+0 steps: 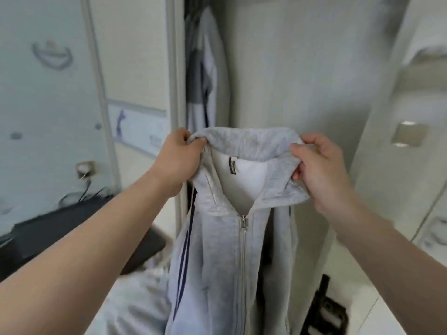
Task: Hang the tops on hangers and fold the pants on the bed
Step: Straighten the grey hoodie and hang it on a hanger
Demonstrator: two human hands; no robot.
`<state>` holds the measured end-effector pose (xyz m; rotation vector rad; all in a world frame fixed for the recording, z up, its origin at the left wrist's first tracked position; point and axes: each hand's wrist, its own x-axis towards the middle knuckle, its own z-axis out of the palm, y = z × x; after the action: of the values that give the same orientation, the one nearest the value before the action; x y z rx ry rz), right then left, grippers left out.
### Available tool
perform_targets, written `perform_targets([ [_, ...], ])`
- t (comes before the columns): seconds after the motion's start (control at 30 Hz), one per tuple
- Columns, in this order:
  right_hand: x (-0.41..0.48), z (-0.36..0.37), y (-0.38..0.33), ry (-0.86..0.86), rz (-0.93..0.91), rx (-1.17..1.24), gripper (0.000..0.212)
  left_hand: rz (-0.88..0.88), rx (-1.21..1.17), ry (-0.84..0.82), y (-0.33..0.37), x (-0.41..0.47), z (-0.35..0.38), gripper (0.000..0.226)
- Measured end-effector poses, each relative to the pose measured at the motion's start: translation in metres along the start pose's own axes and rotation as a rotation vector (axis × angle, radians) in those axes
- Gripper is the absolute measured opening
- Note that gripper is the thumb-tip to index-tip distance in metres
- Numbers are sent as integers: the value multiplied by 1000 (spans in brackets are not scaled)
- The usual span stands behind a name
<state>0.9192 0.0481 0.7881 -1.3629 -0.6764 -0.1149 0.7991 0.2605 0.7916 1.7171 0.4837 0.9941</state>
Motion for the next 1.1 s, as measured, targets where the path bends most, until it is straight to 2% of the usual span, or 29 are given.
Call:
perform_targets([
  [0.1,44,10,-34,105,-110,-66,11,102,-36,-80,36,57,11,18],
  [0.3,119,26,-92,221,-267,-260,7,220,-74,-188,100,153,18,24],
  [0.47,177,28,-133,276,-302,-599,4,148,-198,-323,147,204,27,13],
  [0.6,215,28,-154,325,-227,-792,4,73,-313,-378,173,228,41,3],
  [0.67,229,25,-155,336,-198,-961,5,30,-383,-407,183,235,53,12],
  [0.73,242,20,-153,352,-186,-1243,10,10,-423,-435,189,243,66,20],
  [0.8,255,14,-152,380,-177,-1457,18,25,-424,-435,195,247,80,18],
  [0.93,283,4,-158,465,-258,-1684,26,-6,-545,-421,205,251,104,13],
  [1.03,309,-2,-166,519,-294,-1910,32,53,-479,-427,207,263,117,8],
  [1.1,329,-5,-171,570,-277,-2001,33,96,-421,-409,209,280,122,13],
])
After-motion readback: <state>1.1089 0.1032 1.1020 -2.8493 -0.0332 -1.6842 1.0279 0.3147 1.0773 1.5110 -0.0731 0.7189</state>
